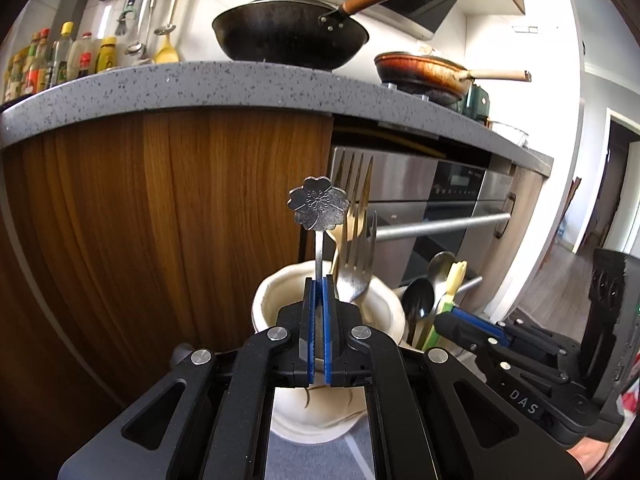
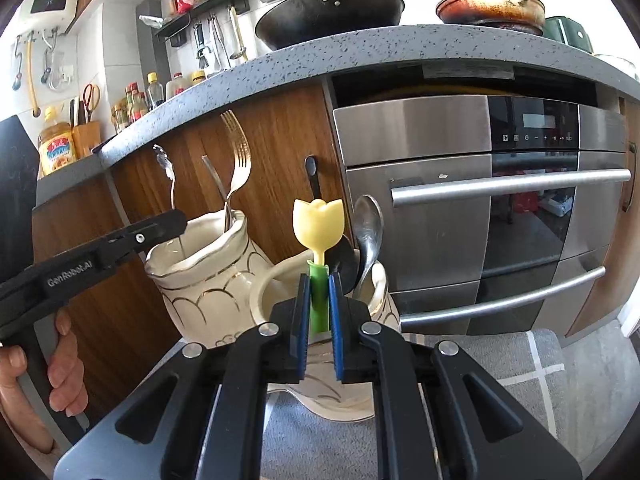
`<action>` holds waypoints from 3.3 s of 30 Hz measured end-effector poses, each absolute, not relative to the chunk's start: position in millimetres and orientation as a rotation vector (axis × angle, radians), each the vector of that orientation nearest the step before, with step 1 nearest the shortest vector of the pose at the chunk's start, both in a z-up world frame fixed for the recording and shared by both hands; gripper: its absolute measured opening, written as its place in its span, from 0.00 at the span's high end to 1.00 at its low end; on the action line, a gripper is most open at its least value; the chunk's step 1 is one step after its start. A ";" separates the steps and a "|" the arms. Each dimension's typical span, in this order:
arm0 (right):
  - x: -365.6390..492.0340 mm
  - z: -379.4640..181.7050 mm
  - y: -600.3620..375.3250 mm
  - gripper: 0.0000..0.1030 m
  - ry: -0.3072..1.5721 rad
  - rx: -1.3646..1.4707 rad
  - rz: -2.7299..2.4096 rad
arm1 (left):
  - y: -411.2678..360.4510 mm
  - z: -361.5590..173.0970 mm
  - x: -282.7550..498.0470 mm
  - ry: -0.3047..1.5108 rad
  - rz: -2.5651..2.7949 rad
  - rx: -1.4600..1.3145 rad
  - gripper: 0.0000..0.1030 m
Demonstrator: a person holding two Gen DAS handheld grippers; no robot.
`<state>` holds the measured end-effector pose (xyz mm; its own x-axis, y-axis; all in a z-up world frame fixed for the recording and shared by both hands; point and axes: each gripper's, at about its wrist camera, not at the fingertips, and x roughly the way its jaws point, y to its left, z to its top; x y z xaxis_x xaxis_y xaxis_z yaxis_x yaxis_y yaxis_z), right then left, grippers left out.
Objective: Organize utensils
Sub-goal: 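Drop flower spoon into larger pot while right tool drops tulip spoon into smaller pot, then move both open tools back down to the cloth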
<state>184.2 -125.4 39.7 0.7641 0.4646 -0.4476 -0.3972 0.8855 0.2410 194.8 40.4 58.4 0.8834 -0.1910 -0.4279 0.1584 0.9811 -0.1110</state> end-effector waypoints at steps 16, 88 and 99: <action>191.9 42.5 -132.7 0.91 0.592 0.212 0.483 | 35.0 57.5 205.5 0.530 -0.164 -0.056 0.96; 62.6 -40.0 -95.6 0.63 0.945 -0.110 0.411 | 64.5 -32.7 54.2 0.685 -0.127 -0.082 0.10; 64.6 -39.7 -92.8 0.72 0.975 -0.178 0.394 | 64.4 -32.5 55.3 0.688 -0.140 -0.078 0.10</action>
<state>64.5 -92.8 -39.7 0.4974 0.2446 -0.8323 -0.4027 0.9149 0.0282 55.3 64.4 -32.5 0.7637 -0.1540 -0.6270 0.1025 0.9877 -0.1178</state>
